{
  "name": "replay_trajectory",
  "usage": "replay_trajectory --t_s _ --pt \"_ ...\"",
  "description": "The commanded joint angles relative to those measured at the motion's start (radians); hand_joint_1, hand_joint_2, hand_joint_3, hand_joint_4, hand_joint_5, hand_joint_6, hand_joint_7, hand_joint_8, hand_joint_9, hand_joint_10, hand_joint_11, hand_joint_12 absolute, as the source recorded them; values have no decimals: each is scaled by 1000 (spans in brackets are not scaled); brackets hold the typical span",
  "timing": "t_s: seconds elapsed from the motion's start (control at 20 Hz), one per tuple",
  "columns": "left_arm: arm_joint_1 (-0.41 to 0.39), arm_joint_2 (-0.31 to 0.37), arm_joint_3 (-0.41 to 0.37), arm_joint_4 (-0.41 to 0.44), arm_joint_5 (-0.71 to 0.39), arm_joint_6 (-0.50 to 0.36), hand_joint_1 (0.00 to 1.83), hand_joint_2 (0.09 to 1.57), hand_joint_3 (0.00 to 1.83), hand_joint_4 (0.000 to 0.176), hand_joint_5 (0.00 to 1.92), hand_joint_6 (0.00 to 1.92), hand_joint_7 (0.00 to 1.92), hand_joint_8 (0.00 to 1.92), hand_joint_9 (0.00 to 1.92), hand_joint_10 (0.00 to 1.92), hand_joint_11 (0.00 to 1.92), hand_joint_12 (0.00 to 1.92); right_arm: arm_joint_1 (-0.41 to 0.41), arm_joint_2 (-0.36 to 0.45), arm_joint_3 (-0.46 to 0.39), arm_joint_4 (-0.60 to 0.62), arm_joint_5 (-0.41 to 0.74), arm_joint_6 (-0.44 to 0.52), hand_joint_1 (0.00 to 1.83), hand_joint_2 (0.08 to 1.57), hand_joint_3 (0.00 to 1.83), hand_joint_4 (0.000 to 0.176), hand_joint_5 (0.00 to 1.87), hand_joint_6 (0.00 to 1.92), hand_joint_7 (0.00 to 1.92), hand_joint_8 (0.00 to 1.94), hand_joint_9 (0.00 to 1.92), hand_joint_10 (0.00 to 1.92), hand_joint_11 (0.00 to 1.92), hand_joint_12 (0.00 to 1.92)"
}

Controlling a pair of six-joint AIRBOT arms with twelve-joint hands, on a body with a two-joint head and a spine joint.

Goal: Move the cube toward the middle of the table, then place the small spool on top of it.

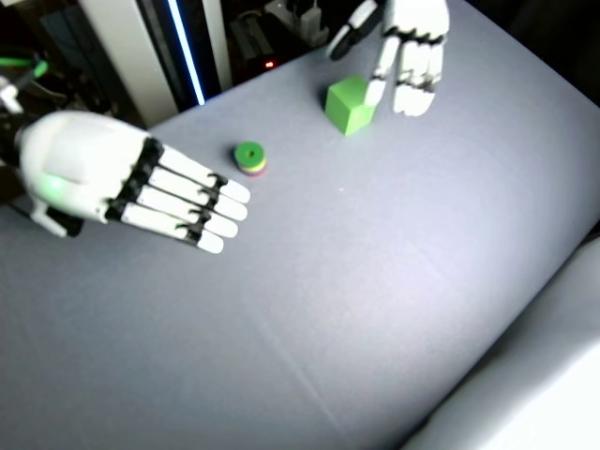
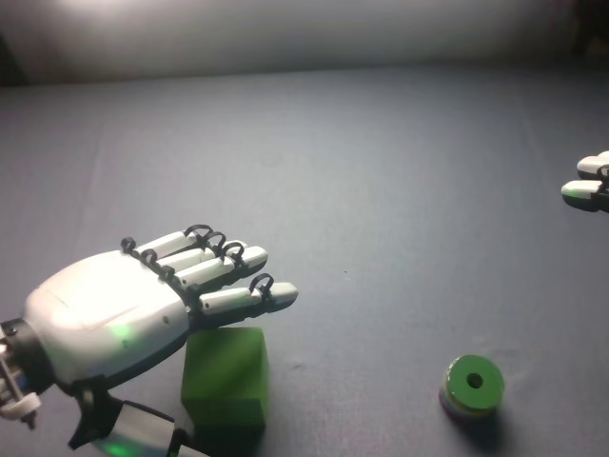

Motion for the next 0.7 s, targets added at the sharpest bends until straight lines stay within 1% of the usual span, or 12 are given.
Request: replay_trajectory --t_s 0.0,0.1,0.2,0.25,0.3,0.35,0.4,0.45,0.5,0.55,0.6,0.65 --pt "-15 -5 8 -17 -81 15 587 784 6 176 195 3 65 0 119 0 0 825 8 2 5 17 117 6 708 1291 1 0 397 1 269 1 318 1 124 697" --pt "-26 -18 10 -36 -50 66 607 791 3 176 221 4 98 4 143 5 0 842 8 2 4 17 116 6 711 1293 2 0 396 0 262 0 312 0 122 691" --pt "-31 -27 10 -56 -29 107 690 805 2 176 286 5 164 5 213 11 0 926 8 1 4 17 115 6 720 1287 0 0 402 2 277 5 328 5 157 697" --pt "-36 -33 12 -66 -22 126 746 822 3 176 317 5 213 7 273 17 0 951 8 1 4 17 114 6 721 1289 0 0 408 4 286 8 329 5 155 694" --pt "-38 -37 14 -69 -19 128 791 876 4 167 392 5 326 10 409 34 75 1021 8 1 4 17 114 6 713 1294 0 0 409 1 294 1 345 2 180 658" --pt "-41 -42 18 -73 -19 128 856 920 4 129 492 6 449 12 536 48 161 1088 8 1 4 17 114 6 692 1300 2 0 402 0 288 0 342 1 182 644" --pt "-44 -48 21 -76 -20 128 971 1016 7 18 707 18 676 46 763 166 318 1228 8 1 5 17 113 6 704 1305 3 0 400 0 286 0 329 0 166 633" --pt "-45 -52 24 -83 -26 126 1243 1117 0 0 998 699 963 1146 984 652 702 1208 8 1 5 17 113 6 715 1311 4 0 391 0 277 0 320 0 154 623" --pt "-45 -54 26 -88 -30 124 1243 1117 0 0 998 699 963 1146 984 652 702 1208 8 1 5 17 113 6 715 1311 4 0 391 0 277 0 320 0 154 623" --pt "-46 -57 30 -91 -40 112 1255 1129 0 0 967 768 971 1208 957 844 742 1260 8 1 5 17 113 6 717 1312 4 0 387 0 277 0 320 0 155 624" --pt "-49 -59 34 -90 -59 93 1247 1147 5 0 893 893 950 1252 935 943 772 1337 8 1 5 17 112 6 722 1312 3 0 393 2 284 3 328 3 162 626" --pt "-59 -61 38 -90 -73 93 1247 1149 0 0 899 888 952 1252 926 914 776 1320 8 1 5 17 111 6 717 1311 2 0 394 3 291 5 348 10 197 643"
